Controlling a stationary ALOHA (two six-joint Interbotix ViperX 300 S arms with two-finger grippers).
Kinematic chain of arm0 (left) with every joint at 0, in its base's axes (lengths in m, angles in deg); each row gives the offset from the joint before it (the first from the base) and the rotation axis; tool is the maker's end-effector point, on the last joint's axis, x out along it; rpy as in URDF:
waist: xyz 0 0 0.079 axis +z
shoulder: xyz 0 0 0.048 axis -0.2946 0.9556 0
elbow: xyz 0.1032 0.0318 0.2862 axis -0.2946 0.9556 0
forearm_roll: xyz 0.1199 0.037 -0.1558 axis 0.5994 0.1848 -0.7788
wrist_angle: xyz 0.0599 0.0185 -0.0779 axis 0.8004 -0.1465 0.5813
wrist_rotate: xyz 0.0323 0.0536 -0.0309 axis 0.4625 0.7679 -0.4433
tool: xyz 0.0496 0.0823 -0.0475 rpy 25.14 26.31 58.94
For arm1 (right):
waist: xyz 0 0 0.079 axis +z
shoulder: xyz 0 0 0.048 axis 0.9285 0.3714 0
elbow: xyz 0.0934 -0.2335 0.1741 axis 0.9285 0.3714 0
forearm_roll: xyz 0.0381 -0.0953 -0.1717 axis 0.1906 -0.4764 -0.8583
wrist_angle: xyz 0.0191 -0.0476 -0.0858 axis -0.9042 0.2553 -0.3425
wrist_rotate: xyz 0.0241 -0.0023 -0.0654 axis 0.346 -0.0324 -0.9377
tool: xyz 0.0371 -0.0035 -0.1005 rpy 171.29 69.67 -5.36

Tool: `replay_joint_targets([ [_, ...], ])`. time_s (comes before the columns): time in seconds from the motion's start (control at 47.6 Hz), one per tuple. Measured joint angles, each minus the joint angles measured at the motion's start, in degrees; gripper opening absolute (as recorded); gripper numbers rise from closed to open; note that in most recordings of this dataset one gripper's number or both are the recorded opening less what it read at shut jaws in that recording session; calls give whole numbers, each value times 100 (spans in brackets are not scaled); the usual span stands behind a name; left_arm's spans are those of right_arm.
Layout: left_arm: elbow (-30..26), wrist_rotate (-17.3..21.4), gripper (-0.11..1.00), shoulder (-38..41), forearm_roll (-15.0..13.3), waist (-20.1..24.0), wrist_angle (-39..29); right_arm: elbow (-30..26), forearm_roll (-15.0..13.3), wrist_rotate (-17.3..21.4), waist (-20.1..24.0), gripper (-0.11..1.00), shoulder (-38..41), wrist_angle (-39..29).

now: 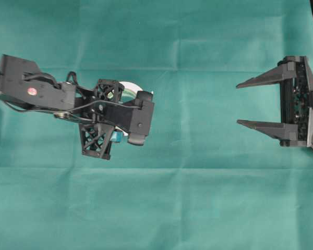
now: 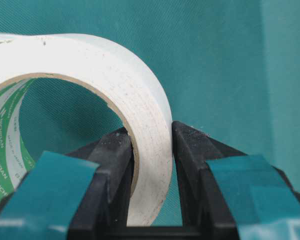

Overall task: Peel off the duct tape with your right arm.
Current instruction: 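Close the left gripper on the rim and lift the roll upright, then move the right gripper toward the tape's loose free end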

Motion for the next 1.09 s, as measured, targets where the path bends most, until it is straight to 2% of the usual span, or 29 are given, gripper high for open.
replay_joint_targets([
  [0.147, -105, 123, 21, -308, 0, -141, -211, 44, 0, 0, 0, 77, 0, 0],
  [0.357, -281, 694, 21, -615, 0, -483, -448, 105, 0, 0, 0, 77, -9, 0],
  [0.568, -439, 1099, 21, -668, 0, -686, -721, 105, 0, 0, -44, 77, 0, 0],
  [0.778, -510, 1213, 21, -677, 0, -712, -782, 97, 0, 18, -62, 77, 229, 0],
  [1.093, -527, 1230, 21, -668, 0, -712, -791, -457, 0, 141, -70, 77, 1538, 132],
])
